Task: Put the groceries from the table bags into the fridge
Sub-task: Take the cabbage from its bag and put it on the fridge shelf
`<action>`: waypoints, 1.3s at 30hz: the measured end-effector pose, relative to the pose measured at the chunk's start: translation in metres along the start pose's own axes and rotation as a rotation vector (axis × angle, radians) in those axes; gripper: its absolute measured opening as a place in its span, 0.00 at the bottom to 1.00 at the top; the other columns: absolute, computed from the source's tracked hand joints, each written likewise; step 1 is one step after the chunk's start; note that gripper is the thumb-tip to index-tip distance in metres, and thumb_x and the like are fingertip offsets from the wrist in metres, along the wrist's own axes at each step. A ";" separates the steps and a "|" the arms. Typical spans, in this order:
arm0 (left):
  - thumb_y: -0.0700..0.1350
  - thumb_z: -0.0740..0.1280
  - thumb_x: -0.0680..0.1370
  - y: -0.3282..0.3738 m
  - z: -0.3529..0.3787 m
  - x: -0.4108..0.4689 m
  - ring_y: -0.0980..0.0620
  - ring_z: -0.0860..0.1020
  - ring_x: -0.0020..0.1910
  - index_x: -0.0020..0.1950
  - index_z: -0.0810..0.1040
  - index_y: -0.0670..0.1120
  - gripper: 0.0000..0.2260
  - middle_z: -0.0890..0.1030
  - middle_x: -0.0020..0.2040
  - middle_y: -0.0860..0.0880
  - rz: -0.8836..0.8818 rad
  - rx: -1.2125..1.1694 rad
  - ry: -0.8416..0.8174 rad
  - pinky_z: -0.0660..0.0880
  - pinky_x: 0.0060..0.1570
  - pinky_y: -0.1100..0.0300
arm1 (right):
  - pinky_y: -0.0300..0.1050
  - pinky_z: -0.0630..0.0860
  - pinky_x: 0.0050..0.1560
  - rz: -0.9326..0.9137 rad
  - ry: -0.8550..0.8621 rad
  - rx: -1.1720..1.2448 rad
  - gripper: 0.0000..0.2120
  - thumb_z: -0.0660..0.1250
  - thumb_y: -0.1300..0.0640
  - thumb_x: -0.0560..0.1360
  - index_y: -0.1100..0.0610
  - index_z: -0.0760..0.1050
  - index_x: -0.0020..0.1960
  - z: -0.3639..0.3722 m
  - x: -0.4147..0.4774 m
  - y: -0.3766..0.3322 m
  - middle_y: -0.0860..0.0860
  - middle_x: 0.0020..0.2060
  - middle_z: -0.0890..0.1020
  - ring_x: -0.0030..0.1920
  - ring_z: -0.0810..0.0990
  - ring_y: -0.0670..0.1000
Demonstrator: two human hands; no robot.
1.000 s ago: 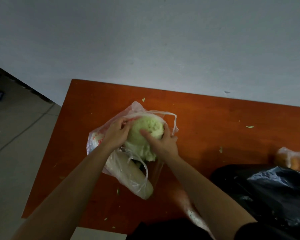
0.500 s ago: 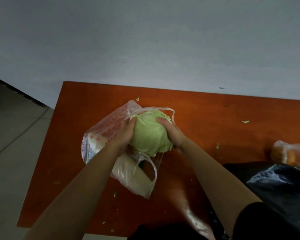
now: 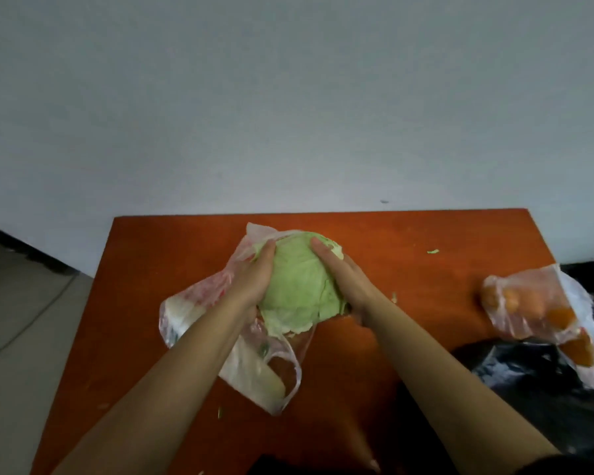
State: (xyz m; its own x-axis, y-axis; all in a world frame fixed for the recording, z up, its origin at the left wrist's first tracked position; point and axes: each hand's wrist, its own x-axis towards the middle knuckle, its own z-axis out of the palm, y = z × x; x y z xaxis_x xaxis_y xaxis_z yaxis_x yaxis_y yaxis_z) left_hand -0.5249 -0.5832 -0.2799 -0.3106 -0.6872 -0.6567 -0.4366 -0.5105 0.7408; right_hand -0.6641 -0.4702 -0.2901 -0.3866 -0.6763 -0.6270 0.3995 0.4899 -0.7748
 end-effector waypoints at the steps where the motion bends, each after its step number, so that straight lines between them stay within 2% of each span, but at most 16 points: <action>1: 0.71 0.63 0.72 0.008 0.005 -0.012 0.42 0.78 0.61 0.64 0.66 0.52 0.30 0.75 0.63 0.48 0.020 0.024 -0.013 0.76 0.62 0.43 | 0.56 0.85 0.48 -0.007 0.022 -0.005 0.36 0.73 0.30 0.67 0.50 0.73 0.66 -0.005 -0.007 -0.002 0.53 0.55 0.85 0.49 0.87 0.54; 2: 0.69 0.62 0.76 0.010 0.009 -0.018 0.41 0.77 0.62 0.67 0.61 0.55 0.27 0.73 0.64 0.47 0.033 0.067 -0.029 0.76 0.62 0.43 | 0.58 0.84 0.48 0.003 0.042 -0.002 0.40 0.73 0.27 0.63 0.50 0.73 0.67 -0.009 -0.014 -0.003 0.53 0.55 0.85 0.48 0.87 0.55; 5: 0.74 0.58 0.73 0.013 0.019 -0.038 0.40 0.74 0.67 0.78 0.51 0.46 0.45 0.69 0.72 0.43 0.053 0.247 -0.084 0.75 0.63 0.43 | 0.63 0.83 0.49 0.038 0.086 0.045 0.51 0.75 0.23 0.55 0.50 0.72 0.70 -0.021 -0.036 0.001 0.54 0.57 0.84 0.50 0.87 0.59; 7: 0.82 0.56 0.63 0.014 0.025 -0.048 0.40 0.75 0.66 0.79 0.51 0.49 0.55 0.69 0.73 0.43 0.105 0.312 -0.081 0.76 0.62 0.42 | 0.63 0.83 0.51 -0.009 0.105 0.082 0.46 0.73 0.24 0.59 0.50 0.74 0.69 -0.027 -0.054 0.005 0.54 0.56 0.85 0.51 0.87 0.59; 10: 0.84 0.50 0.62 0.014 0.033 -0.065 0.40 0.73 0.68 0.76 0.61 0.46 0.56 0.71 0.73 0.43 0.279 0.445 -0.061 0.72 0.66 0.42 | 0.59 0.82 0.56 -0.142 0.091 0.136 0.30 0.69 0.30 0.71 0.50 0.79 0.63 -0.034 -0.082 0.011 0.52 0.54 0.86 0.52 0.86 0.55; 13: 0.84 0.46 0.63 0.020 0.039 -0.090 0.41 0.75 0.66 0.70 0.73 0.49 0.52 0.77 0.68 0.44 0.409 0.560 -0.035 0.71 0.66 0.43 | 0.58 0.81 0.58 -0.219 0.094 0.143 0.31 0.68 0.30 0.71 0.50 0.79 0.64 -0.043 -0.108 0.012 0.52 0.55 0.86 0.54 0.86 0.55; 15: 0.82 0.47 0.67 0.021 0.046 -0.112 0.41 0.75 0.66 0.70 0.73 0.49 0.48 0.76 0.69 0.45 0.480 0.567 -0.030 0.70 0.67 0.43 | 0.57 0.80 0.58 -0.287 0.108 0.139 0.31 0.68 0.30 0.72 0.50 0.79 0.65 -0.051 -0.130 0.011 0.51 0.56 0.86 0.55 0.86 0.54; 19: 0.75 0.51 0.75 0.015 0.070 -0.165 0.42 0.75 0.64 0.68 0.71 0.47 0.37 0.77 0.66 0.46 0.596 0.496 -0.039 0.71 0.65 0.44 | 0.56 0.80 0.59 -0.421 0.258 0.150 0.41 0.72 0.25 0.63 0.47 0.74 0.69 -0.069 -0.180 0.020 0.47 0.60 0.83 0.57 0.84 0.49; 22: 0.75 0.51 0.73 -0.001 0.093 -0.210 0.43 0.77 0.59 0.64 0.73 0.48 0.36 0.79 0.61 0.46 0.711 0.402 -0.033 0.73 0.62 0.45 | 0.51 0.78 0.63 -0.593 0.367 0.165 0.41 0.74 0.28 0.64 0.46 0.71 0.70 -0.084 -0.228 0.041 0.44 0.61 0.82 0.59 0.82 0.45; 25: 0.71 0.53 0.77 -0.023 0.120 -0.261 0.45 0.78 0.56 0.62 0.73 0.50 0.28 0.80 0.57 0.49 0.834 0.357 -0.034 0.74 0.58 0.48 | 0.46 0.79 0.61 -0.727 0.433 0.188 0.35 0.74 0.34 0.68 0.45 0.70 0.70 -0.103 -0.286 0.069 0.43 0.62 0.81 0.59 0.82 0.42; 27: 0.71 0.52 0.76 -0.039 0.141 -0.295 0.46 0.78 0.54 0.60 0.73 0.52 0.27 0.80 0.52 0.52 0.911 0.354 -0.094 0.75 0.57 0.47 | 0.44 0.80 0.59 -0.814 0.481 0.195 0.29 0.74 0.38 0.70 0.43 0.71 0.68 -0.119 -0.326 0.087 0.44 0.61 0.82 0.59 0.82 0.43; 30: 0.70 0.53 0.74 -0.055 0.182 -0.344 0.45 0.79 0.52 0.55 0.74 0.52 0.26 0.81 0.49 0.52 1.014 0.336 -0.214 0.75 0.53 0.48 | 0.37 0.78 0.57 -0.891 0.650 0.253 0.33 0.73 0.39 0.69 0.48 0.69 0.71 -0.148 -0.381 0.114 0.44 0.60 0.81 0.59 0.80 0.40; 32: 0.72 0.52 0.72 -0.063 0.215 -0.375 0.46 0.80 0.51 0.54 0.75 0.52 0.27 0.82 0.49 0.51 1.079 0.334 -0.297 0.76 0.53 0.47 | 0.41 0.78 0.61 -0.904 0.785 0.281 0.37 0.73 0.35 0.67 0.47 0.68 0.71 -0.170 -0.417 0.131 0.44 0.61 0.79 0.61 0.80 0.42; 34: 0.71 0.52 0.73 -0.071 0.249 -0.411 0.46 0.79 0.50 0.55 0.75 0.51 0.28 0.82 0.50 0.49 1.138 0.337 -0.407 0.75 0.51 0.50 | 0.47 0.77 0.65 -0.917 0.916 0.285 0.39 0.73 0.33 0.65 0.45 0.67 0.72 -0.193 -0.457 0.147 0.43 0.62 0.79 0.61 0.79 0.41; 37: 0.67 0.53 0.79 -0.084 0.299 -0.466 0.49 0.79 0.49 0.60 0.74 0.49 0.25 0.80 0.50 0.50 1.185 0.352 -0.615 0.74 0.46 0.54 | 0.45 0.77 0.64 -0.931 1.135 0.271 0.38 0.71 0.30 0.64 0.41 0.67 0.70 -0.226 -0.520 0.167 0.40 0.62 0.78 0.62 0.78 0.41; 39: 0.68 0.51 0.77 -0.098 0.331 -0.503 0.48 0.78 0.50 0.62 0.72 0.51 0.26 0.80 0.51 0.52 1.211 0.362 -0.769 0.76 0.50 0.50 | 0.43 0.78 0.61 -0.941 1.274 0.265 0.42 0.70 0.30 0.63 0.44 0.65 0.73 -0.243 -0.563 0.183 0.42 0.64 0.76 0.63 0.77 0.42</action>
State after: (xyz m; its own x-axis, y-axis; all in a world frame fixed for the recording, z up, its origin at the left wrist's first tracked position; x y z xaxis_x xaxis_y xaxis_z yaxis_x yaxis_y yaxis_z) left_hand -0.6055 -0.0163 -0.0696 -0.9414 -0.0953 0.3234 0.2627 0.3941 0.8807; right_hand -0.5751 0.1339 -0.0980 -0.9195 0.2751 0.2807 -0.2952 -0.0119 -0.9554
